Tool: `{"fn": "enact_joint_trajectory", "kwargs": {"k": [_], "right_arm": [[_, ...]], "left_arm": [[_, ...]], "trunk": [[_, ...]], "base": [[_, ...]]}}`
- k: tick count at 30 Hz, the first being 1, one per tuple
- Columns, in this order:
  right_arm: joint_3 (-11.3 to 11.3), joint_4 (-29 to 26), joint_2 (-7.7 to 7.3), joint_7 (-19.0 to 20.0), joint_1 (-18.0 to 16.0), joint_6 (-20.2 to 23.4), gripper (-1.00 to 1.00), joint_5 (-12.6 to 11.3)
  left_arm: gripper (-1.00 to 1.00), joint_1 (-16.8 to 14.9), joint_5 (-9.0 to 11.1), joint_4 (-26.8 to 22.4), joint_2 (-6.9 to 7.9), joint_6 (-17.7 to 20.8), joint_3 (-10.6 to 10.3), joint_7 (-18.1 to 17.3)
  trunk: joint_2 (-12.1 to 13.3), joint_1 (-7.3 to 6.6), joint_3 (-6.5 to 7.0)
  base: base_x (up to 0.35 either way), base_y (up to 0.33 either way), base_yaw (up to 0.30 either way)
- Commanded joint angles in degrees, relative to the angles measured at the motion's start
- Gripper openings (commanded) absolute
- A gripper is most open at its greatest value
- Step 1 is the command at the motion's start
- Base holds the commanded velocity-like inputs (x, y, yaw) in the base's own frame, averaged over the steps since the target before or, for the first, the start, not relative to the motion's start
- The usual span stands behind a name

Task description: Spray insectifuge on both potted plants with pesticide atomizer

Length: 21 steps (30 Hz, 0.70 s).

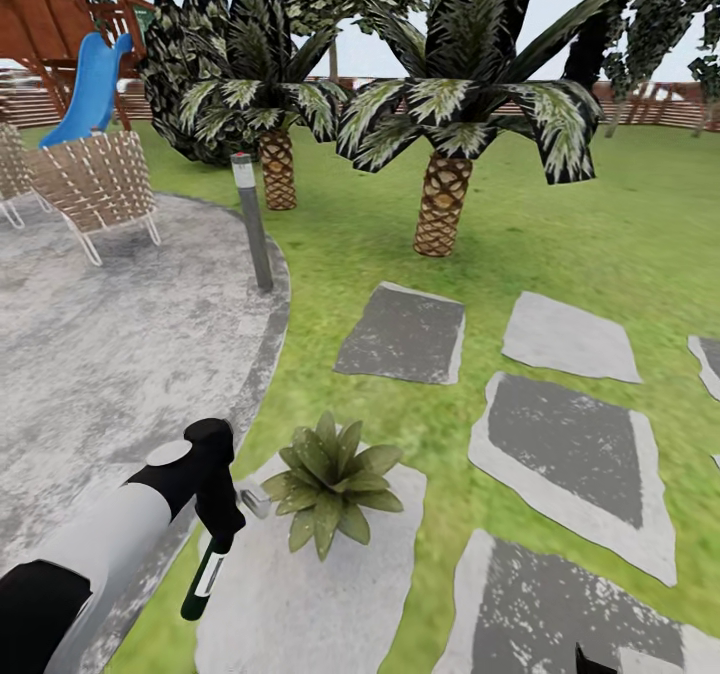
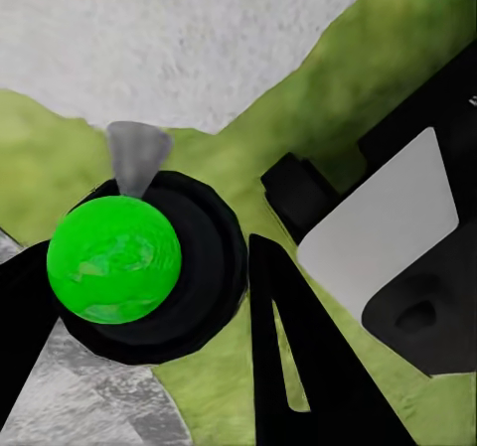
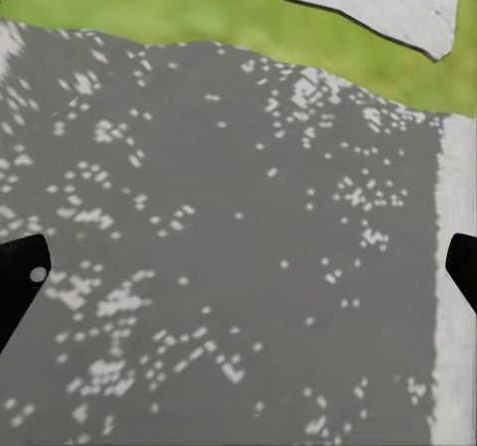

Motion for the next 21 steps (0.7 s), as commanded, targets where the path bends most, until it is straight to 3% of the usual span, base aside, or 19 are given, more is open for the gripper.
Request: {"fn": "enact_joint_trajectory", "kwargs": {"k": [1,9,21], "right_arm": [[-0.4,0.1,0.02,0.0,-0.1,-0.2,1.0,0.6],[-0.4,0.1,0.03,0.0,-0.1,-0.2,1.0,0.6],[-0.4,0.1,0.02,0.0,-0.1,-0.2,1.0,0.6]], "left_arm": [[-1.0,-0.1,-0.4,-0.1,0.03,0.6,-0.3,-0.5],[-1.0,0.0,-0.4,-0.1,0.03,0.5,-0.2,-0.5],[-1.0,0.0,-0.4,-0.1,0.03,0.6,-0.2,-0.5]], "trunk": [[0.0,-0.01,-0.05],[0.0,-0.01,-0.05],[0.0,-0.01,-0.05]], "base": [[-0.002,-0.277,0.273],[0.0,-0.278,0.255],[0.0,-0.278,0.012]]}}
